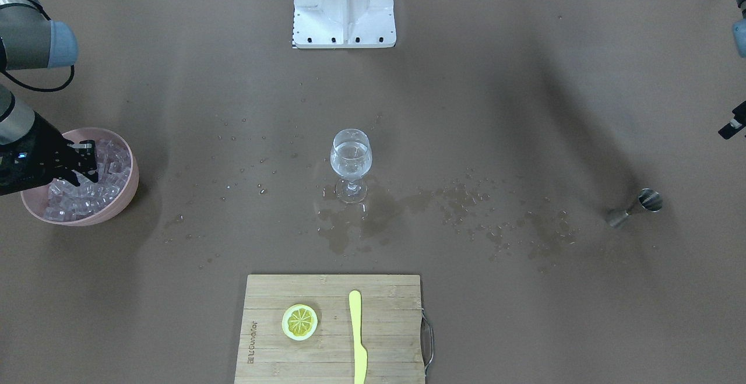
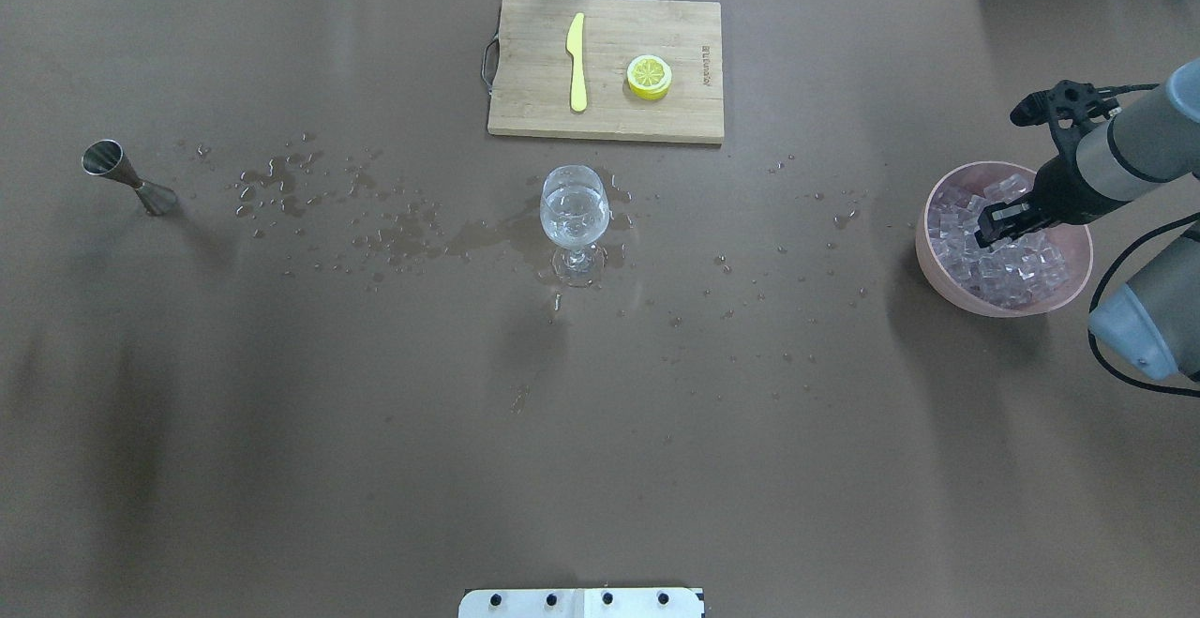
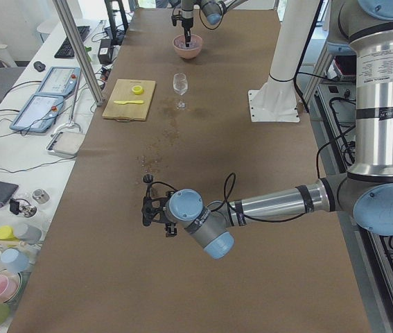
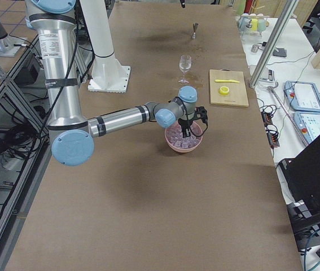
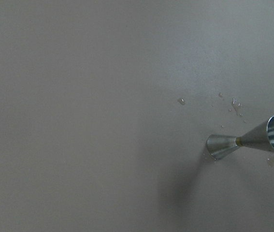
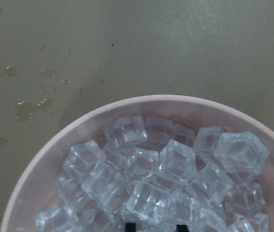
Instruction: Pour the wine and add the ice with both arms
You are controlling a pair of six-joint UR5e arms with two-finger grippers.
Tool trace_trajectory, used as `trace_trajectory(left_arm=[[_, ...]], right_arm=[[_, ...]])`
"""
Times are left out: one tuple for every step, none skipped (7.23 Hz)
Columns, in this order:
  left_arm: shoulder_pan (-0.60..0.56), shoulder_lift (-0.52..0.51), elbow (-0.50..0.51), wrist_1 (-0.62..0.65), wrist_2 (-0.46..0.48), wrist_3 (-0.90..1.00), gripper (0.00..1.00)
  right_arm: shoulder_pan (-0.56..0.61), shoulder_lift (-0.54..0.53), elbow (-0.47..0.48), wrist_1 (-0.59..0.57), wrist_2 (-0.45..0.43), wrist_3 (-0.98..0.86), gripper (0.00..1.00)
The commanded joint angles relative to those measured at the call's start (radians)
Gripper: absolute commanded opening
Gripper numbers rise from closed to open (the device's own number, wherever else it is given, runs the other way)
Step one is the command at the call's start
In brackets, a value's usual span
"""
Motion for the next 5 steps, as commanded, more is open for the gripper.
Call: trace_trajectory(left_arm=[[0.000, 0.001, -0.001, -0.002, -0.001, 0.000, 0.98], [0.000, 0.003, -0.005, -0.003, -0.001, -0.001, 0.98], [0.000, 0.003, -0.001, -0.003, -0.001, -0.001, 0.98], [0.000, 0.001, 0.002, -0.002, -0.001, 0.000, 0.98], [0.000, 0.001, 0.004, -0.002, -0.001, 0.000, 0.98]], right_arm=[[0.030, 0.031, 0.005, -0.006, 0.093, 0.007, 0.00], [0.035, 0.104, 0.007, -0.057, 0.107, 0.026, 0.00], [0.037, 0.199, 0.040, -0.154, 0.133, 0.099, 0.00], [0.030, 0.304, 0.072, -0.235, 0.141, 0.213, 0.00], [-0.017, 0.406, 0.074, -0.248, 0.132, 0.410, 0.00]])
